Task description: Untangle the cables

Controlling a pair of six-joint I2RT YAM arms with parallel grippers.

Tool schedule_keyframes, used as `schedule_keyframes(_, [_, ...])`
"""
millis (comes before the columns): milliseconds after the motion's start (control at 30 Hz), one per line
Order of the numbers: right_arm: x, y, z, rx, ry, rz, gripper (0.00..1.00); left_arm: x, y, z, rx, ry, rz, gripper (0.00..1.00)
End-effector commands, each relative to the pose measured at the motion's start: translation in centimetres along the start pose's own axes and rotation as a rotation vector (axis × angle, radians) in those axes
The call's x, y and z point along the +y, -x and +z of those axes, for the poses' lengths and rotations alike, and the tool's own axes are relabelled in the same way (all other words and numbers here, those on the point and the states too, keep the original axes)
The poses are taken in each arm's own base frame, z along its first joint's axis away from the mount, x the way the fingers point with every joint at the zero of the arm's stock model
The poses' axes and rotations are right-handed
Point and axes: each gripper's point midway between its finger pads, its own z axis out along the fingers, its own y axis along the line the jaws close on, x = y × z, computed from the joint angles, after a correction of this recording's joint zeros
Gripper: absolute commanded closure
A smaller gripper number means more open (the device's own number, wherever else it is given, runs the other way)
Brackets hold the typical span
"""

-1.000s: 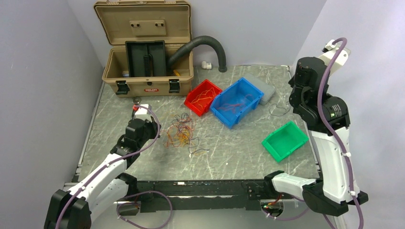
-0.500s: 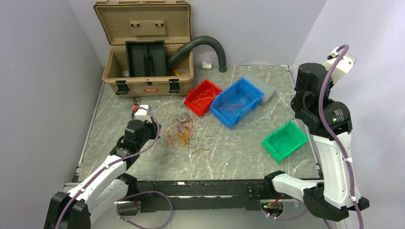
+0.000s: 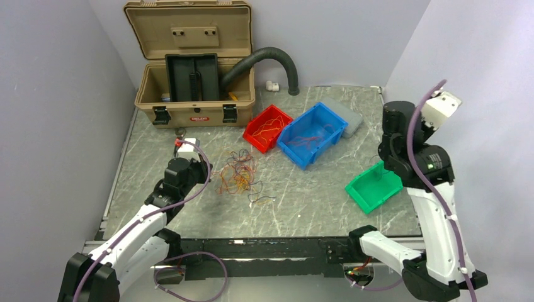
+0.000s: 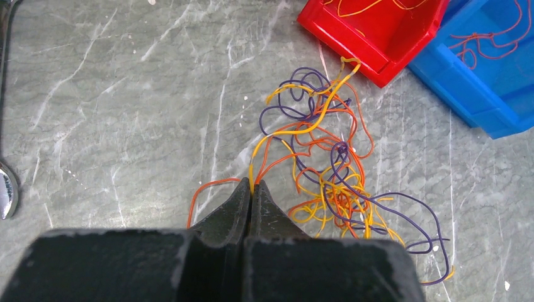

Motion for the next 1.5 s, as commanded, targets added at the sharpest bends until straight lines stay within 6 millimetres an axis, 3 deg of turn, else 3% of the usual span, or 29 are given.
schedule_keyframes(0, [-0.1,-3.9,1.3,0.068,-0.051,-0.006,1.00,-0.7,0.6,0.2,-0.027,-0.035,0.010,1.00])
schedule_keyframes(300, [-1.3,-10.3,3.5,0.210,-0.159,0.032,0.98,-0.5,0.7,0.1,-0.028,-0.027,0.012,1.00])
schedule_keyframes(400, [-3.3,-10.8,3.8,0.217,-0.265,0.052,0.96,-0.5,0.7,0.0,-0.031,-0.026,0.012,1.00])
schedule_keyframes(467, [-3.6,-11.4,3.8,0.228,-0.274,0.059,0.94,-0.5,0.7,0.0,-0.032,-0.027,0.012,1.00])
schedule_keyframes(667, [-2.2,-17.9,4.8,0.392,-0.208,0.112,0.99,-0.6,0.7,0.2,-0.023,-0.028,0.012,1.00])
schedule_keyframes(867, [-0.3,-21.9,7.0,0.479,-0.152,0.115,1.00,-0.6,0.6,0.2,-0.024,-0.029,0.013,1.00])
schedule_keyframes(1267, [-1.3,-30.9,10.0,0.657,-0.299,0.239,1.00,-0.5,0.6,0.2,-0.022,-0.023,0.014,1.00])
schedule_keyframes(1467, [2.4,-34.7,10.6,0.751,-0.215,0.318,1.00,-0.4,0.4,0.4,-0.011,-0.018,0.017,1.00])
